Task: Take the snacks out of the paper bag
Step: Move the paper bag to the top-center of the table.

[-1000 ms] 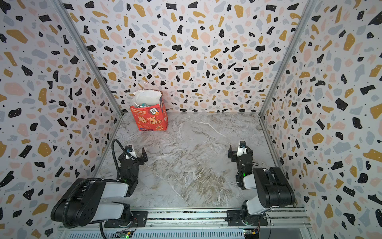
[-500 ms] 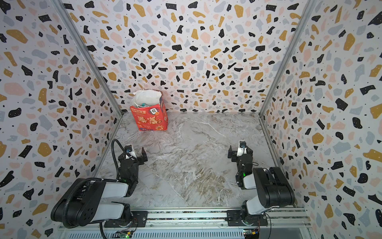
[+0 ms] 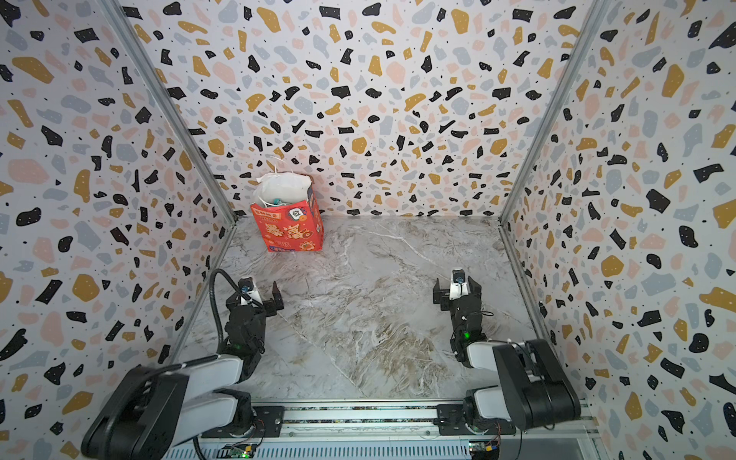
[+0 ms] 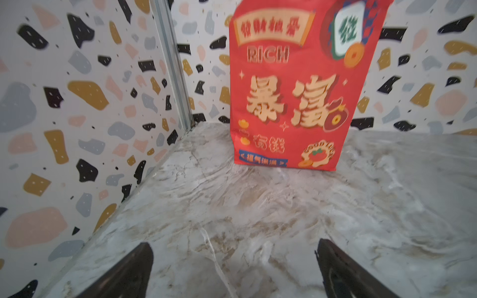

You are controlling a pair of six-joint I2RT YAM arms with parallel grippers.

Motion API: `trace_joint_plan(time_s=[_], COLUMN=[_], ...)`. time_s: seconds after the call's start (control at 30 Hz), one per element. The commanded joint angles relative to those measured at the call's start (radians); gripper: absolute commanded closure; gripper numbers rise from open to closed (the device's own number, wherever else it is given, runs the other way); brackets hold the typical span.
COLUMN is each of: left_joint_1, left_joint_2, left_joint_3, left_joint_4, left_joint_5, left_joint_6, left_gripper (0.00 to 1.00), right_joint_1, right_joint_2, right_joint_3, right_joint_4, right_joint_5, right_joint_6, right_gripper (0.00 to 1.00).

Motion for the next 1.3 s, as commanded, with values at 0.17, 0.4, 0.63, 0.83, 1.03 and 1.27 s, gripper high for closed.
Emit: trace_joint_plan(time_s=[0.17, 0.4, 0.63, 0.83, 1.03, 1.27], left_joint_1=[-0.017, 0.126, 0.303, 0.428, 0.461, 0.477], left_joint_2=[-0.33, -0.015, 0.254, 0.545, 0.927, 1.241], left_joint_3=[0.192, 0.644, 1.047, 1.372, 1.77, 2.067], left_joint_4=[-0.222, -0.424, -0.57, -0.757, -0.925, -1.001], left_joint_5=[-0.178, 0.014, 0.287, 0.526, 0.765, 0.811], left_joint_6=[-0.145, -0.184, -0.237, -0.184, -0.148, -0.138], left_gripper=[0.14, 0.52, 0.82, 0.93, 1.0, 1.0], right_joint_1=[-0.103, 0.053, 0.069, 0.076, 0.084, 0.095], right_joint_2=[-0.153, -0.089, 0.022, 0.132, 0.233, 0.209], right_joint_3=[0.244, 0.436, 0.54, 0.663, 0.777, 0.723], right_joint_4=[-0.479, -0.617, -0.642, -0.684, -0.691, -0.615], right_joint_5=[-0.218, -0.164, -0.32, -0.358, -0.485, -0.554], right_joint_6=[0.568, 0.373, 0.422, 0.396, 0.388, 0.375], right_gripper=[0.0, 0.22, 0.31, 0.3, 0.29, 0.28])
